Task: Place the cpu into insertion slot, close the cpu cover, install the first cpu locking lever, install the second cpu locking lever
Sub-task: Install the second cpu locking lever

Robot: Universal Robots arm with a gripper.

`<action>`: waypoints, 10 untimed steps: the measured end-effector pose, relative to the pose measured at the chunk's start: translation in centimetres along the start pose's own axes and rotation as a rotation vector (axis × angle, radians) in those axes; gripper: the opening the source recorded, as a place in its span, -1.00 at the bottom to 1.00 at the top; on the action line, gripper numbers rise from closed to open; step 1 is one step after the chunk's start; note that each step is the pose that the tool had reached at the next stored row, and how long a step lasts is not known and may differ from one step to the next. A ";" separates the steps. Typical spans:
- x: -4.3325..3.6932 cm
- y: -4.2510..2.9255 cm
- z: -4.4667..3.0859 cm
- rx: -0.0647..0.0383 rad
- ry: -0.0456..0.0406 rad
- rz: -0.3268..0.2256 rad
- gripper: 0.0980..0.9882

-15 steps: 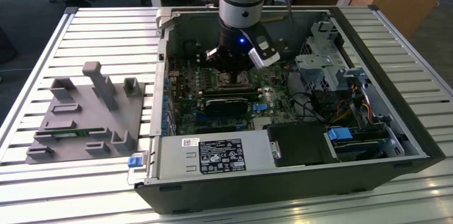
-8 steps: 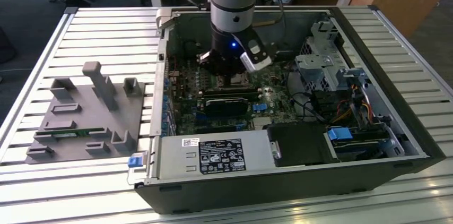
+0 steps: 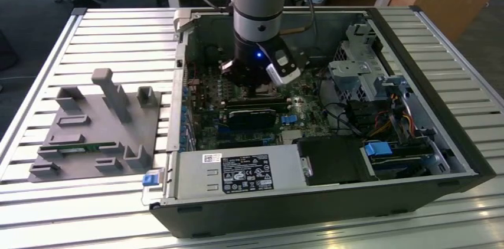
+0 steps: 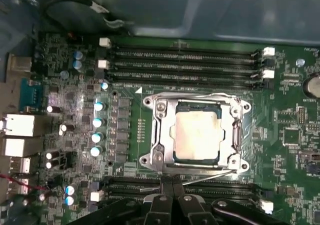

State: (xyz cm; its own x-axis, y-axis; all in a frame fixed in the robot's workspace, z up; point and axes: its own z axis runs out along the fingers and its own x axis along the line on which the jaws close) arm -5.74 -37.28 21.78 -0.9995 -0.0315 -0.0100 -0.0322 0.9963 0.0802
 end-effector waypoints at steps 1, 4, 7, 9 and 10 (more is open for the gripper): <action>0.05 -0.09 0.00 -0.013 -0.0007 0.000 -0.98; 0.16 -0.38 -0.02 -0.032 -0.0019 0.000 -0.98; 0.33 -0.72 0.02 -0.041 -0.0038 0.000 -0.98; 0.40 -0.77 0.30 -0.042 -0.0039 0.000 -0.98; 0.41 -0.79 0.47 -0.042 -0.0038 0.000 -0.98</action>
State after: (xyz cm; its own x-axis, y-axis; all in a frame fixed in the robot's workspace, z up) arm -6.12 -38.04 21.25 -0.9994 -0.0310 -0.0137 -0.0325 0.9920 0.1222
